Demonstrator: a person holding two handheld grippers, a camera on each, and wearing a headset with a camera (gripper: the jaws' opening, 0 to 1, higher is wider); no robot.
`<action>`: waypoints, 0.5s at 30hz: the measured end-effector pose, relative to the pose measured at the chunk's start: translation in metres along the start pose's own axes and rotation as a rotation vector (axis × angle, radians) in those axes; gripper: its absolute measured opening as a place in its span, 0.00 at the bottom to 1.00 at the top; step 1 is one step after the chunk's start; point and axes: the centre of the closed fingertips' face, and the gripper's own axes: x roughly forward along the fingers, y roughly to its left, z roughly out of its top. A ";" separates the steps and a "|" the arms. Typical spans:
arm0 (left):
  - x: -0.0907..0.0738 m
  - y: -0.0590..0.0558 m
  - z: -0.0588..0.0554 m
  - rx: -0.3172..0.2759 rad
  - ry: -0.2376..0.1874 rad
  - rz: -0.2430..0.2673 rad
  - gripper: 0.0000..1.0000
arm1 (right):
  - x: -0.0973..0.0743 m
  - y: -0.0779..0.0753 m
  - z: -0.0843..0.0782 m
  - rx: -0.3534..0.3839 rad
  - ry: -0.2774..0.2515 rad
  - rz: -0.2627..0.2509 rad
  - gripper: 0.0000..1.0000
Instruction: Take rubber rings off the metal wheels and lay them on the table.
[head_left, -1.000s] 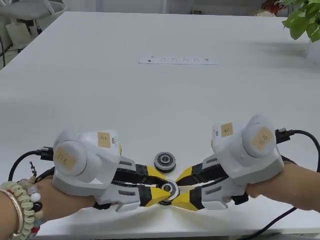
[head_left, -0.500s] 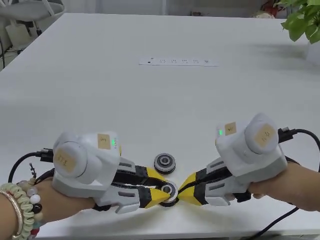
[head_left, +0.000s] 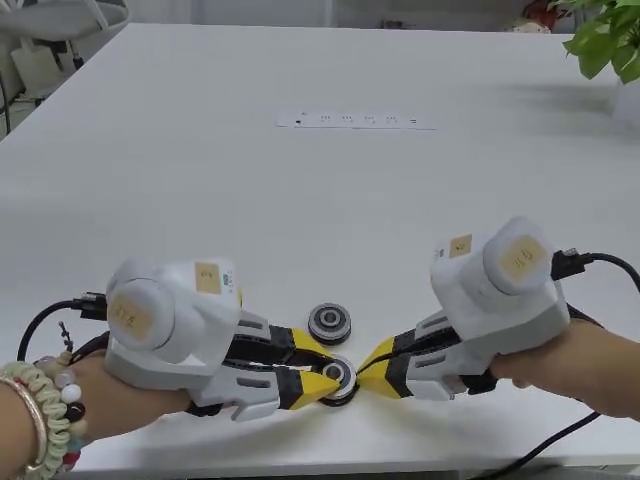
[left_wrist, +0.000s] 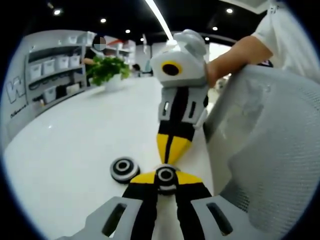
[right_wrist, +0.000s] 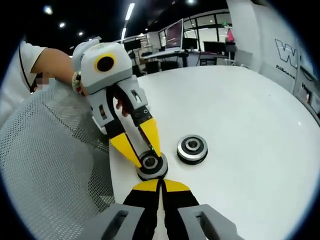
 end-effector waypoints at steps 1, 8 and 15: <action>0.000 0.000 0.000 0.001 0.000 0.000 0.14 | -0.001 0.000 -0.001 0.071 0.008 0.007 0.00; 0.000 0.000 0.000 0.004 -0.001 0.000 0.14 | 0.000 -0.002 -0.001 0.186 -0.003 0.020 0.00; 0.000 0.000 0.000 0.004 -0.003 -0.002 0.14 | -0.006 -0.004 0.004 0.516 -0.048 0.075 0.00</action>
